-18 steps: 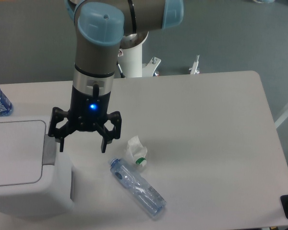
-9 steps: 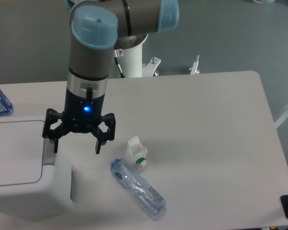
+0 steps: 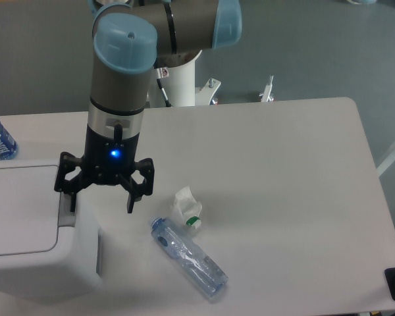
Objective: Open the trash can
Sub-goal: 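Lower the gripper onto the lid edge and push it open, then raise the gripper away from the opened trash bin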
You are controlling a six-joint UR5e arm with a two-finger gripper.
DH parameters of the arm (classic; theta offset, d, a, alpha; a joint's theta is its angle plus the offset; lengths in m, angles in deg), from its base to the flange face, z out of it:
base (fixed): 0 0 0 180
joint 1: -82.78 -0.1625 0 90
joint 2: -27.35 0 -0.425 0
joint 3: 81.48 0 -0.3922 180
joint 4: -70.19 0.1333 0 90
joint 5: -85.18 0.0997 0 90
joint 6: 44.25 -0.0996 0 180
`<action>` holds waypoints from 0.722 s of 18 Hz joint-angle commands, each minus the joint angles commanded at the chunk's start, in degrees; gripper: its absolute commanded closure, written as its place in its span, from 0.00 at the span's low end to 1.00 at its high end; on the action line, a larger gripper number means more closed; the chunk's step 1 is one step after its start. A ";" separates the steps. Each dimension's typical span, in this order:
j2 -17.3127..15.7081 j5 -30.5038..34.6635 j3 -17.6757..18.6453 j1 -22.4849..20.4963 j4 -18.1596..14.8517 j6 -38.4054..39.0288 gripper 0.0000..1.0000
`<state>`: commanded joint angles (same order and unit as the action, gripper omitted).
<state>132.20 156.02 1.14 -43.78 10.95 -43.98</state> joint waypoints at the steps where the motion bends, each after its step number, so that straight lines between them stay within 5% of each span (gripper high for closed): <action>1: 0.00 0.00 0.00 0.00 0.00 0.00 0.00; 13: 0.44 0.09 -0.35 0.00 0.00 -0.18 0.00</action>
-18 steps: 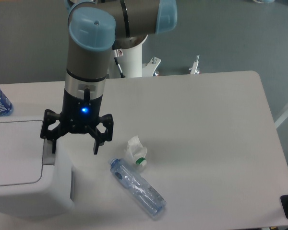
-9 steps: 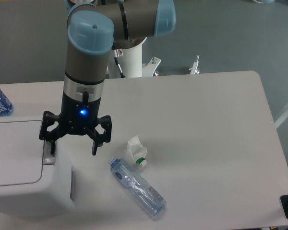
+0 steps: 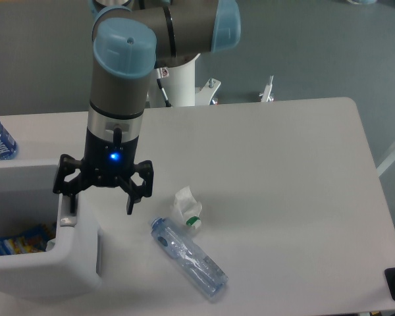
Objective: Open the trash can
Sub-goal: 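Raise the gripper away from the opened trash bin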
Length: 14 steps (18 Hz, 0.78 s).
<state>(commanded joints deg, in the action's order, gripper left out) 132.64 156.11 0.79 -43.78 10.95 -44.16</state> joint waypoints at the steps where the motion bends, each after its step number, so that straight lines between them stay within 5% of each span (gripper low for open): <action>1: 0.00 0.00 -0.70 0.00 0.00 0.00 0.00; 6: -0.09 1.49 -7.28 -0.61 3.77 -5.60 0.00; 9: -0.53 5.09 -10.72 -4.74 4.13 -10.02 0.00; 12: -2.10 7.37 -10.55 -8.17 3.69 -13.25 0.00; 14: -3.16 15.07 -8.45 -8.61 1.86 -21.31 0.00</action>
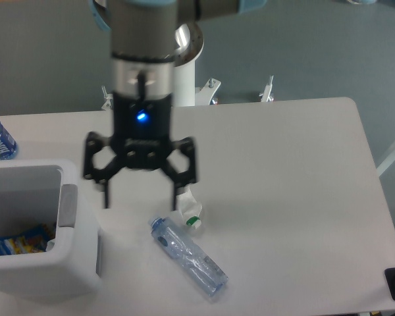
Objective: Open the trash can
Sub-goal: 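Raise the gripper away from the opened trash bin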
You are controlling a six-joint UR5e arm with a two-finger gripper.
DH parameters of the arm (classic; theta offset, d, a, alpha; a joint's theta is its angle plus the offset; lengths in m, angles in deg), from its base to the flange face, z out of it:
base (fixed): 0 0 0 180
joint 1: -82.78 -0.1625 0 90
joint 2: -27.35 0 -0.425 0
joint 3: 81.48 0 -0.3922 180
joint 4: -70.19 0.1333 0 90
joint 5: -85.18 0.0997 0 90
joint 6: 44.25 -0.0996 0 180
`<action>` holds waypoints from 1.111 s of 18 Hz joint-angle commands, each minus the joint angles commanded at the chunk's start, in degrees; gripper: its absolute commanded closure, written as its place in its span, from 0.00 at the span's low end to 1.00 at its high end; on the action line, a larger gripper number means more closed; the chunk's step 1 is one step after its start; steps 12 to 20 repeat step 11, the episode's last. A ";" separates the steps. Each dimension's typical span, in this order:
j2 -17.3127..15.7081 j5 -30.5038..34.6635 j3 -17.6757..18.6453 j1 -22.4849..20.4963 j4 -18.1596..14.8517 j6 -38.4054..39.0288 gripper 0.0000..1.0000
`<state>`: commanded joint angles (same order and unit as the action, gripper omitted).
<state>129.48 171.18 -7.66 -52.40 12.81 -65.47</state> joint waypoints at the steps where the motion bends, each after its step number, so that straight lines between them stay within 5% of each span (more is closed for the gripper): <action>1: -0.27 4.22 0.71 -0.61 -0.36 -4.57 0.00; 4: -0.53 7.86 2.12 -2.10 -0.97 -12.24 0.00; 8: -1.32 11.02 2.47 -4.66 -7.20 -25.07 0.00; 20: -1.59 12.35 3.17 -5.19 -7.31 -25.89 0.00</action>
